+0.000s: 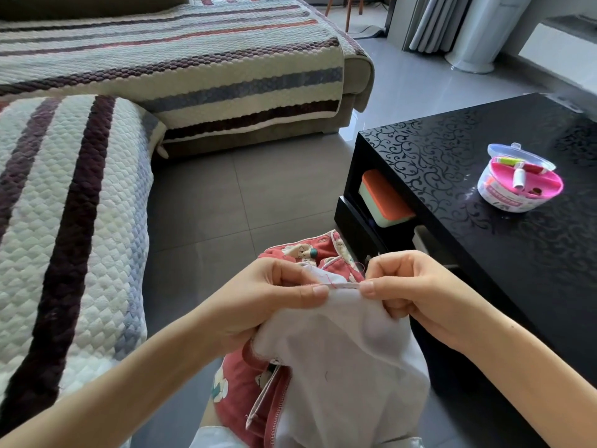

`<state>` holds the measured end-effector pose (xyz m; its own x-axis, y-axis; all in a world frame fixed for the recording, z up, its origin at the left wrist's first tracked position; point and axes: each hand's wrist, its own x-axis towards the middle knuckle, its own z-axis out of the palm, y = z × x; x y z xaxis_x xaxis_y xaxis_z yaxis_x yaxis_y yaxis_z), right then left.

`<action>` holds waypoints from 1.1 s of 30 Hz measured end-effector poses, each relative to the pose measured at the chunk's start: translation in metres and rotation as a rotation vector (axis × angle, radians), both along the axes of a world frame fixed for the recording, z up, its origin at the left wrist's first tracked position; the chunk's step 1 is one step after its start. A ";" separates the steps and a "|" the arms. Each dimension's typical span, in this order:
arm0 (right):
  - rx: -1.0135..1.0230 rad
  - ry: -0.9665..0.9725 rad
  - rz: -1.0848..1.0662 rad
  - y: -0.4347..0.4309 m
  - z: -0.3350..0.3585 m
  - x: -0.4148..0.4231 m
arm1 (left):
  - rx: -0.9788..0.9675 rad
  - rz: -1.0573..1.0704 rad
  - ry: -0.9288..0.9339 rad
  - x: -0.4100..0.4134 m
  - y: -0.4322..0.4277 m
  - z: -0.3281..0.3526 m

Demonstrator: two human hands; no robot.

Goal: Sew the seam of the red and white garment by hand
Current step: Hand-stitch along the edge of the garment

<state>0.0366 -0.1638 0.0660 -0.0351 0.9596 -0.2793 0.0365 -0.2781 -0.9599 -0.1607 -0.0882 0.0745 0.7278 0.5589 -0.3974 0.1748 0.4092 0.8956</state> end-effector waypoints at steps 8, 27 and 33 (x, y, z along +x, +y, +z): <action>0.172 -0.196 -0.003 -0.002 0.002 0.001 | 0.141 0.049 -0.004 0.000 -0.001 -0.004; 0.339 -0.562 -0.059 -0.003 0.003 0.009 | 0.896 0.131 0.201 0.001 0.007 -0.009; 0.369 -0.567 -0.067 -0.002 0.005 0.012 | 0.975 0.180 0.212 0.001 0.008 -0.003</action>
<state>0.0488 -0.1654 0.0709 0.0829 0.9906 0.1087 0.5566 0.0444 -0.8296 -0.1593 -0.0802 0.0717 0.5681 0.8032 0.1793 0.3766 -0.4475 0.8112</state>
